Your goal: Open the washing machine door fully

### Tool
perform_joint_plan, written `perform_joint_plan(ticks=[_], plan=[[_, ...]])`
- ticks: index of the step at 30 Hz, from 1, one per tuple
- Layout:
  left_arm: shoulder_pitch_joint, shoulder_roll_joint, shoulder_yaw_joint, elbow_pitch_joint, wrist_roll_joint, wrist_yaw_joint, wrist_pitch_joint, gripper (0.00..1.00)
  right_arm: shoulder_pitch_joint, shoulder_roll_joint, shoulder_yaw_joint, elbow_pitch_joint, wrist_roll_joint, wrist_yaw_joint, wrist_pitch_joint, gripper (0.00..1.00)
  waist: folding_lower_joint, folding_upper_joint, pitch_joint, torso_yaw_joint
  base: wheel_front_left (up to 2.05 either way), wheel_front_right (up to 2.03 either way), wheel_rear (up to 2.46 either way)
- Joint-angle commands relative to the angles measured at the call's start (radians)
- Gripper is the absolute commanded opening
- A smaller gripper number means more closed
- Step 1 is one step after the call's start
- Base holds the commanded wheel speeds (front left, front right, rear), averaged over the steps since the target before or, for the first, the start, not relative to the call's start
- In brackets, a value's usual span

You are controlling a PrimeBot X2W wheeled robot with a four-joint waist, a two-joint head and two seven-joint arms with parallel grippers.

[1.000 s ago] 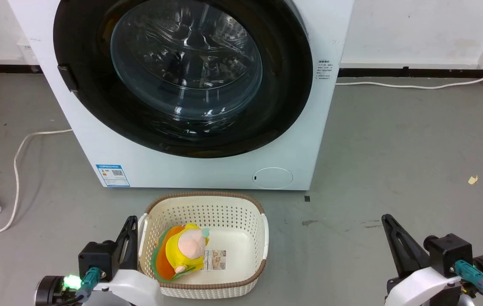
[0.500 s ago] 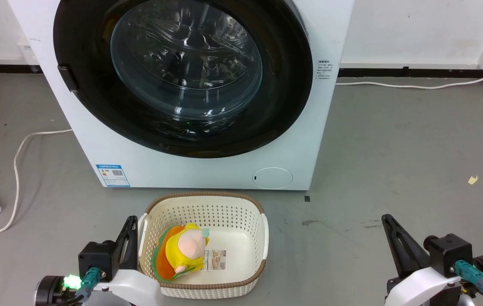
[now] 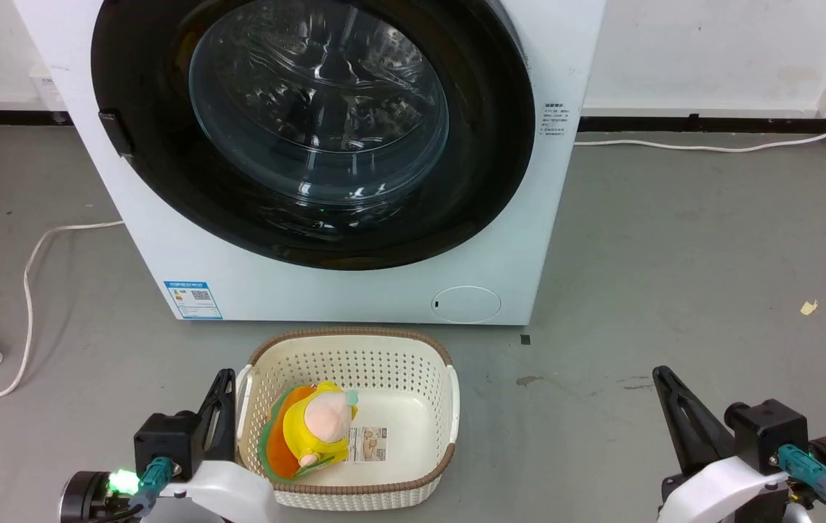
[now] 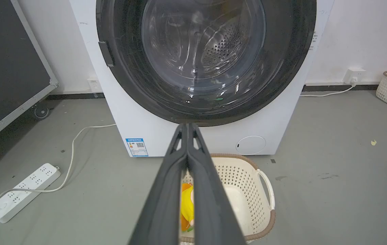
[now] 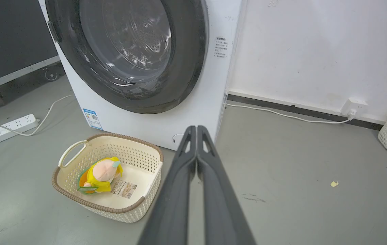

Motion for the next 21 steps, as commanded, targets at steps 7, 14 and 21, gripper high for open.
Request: perform_joint_plan(ticks=[7, 14, 21], plan=[[-0.015, 0.001, 0.000, -0.004, 0.009, 0.003, 0.000, 0.00, -0.012, 0.005, -0.001, -0.004, -0.008, -0.001, 0.000, 0.00, 0.0000, 0.0000, 0.000, 0.000, 0.00, 0.00, 0.00], [-0.015, 0.001, 0.000, -0.004, 0.009, 0.003, 0.000, 0.00, -0.012, 0.005, -0.001, -0.004, -0.008, -0.001, 0.000, 0.00, 0.0000, 0.0000, 0.000, 0.000, 0.00, 0.00, 0.00], [-0.015, 0.001, 0.000, -0.004, 0.009, 0.003, 0.000, 0.00, -0.012, 0.005, -0.001, -0.004, -0.008, -0.001, 0.000, 0.00, 0.0000, 0.0000, 0.000, 0.000, 0.00, 0.00, 0.00]])
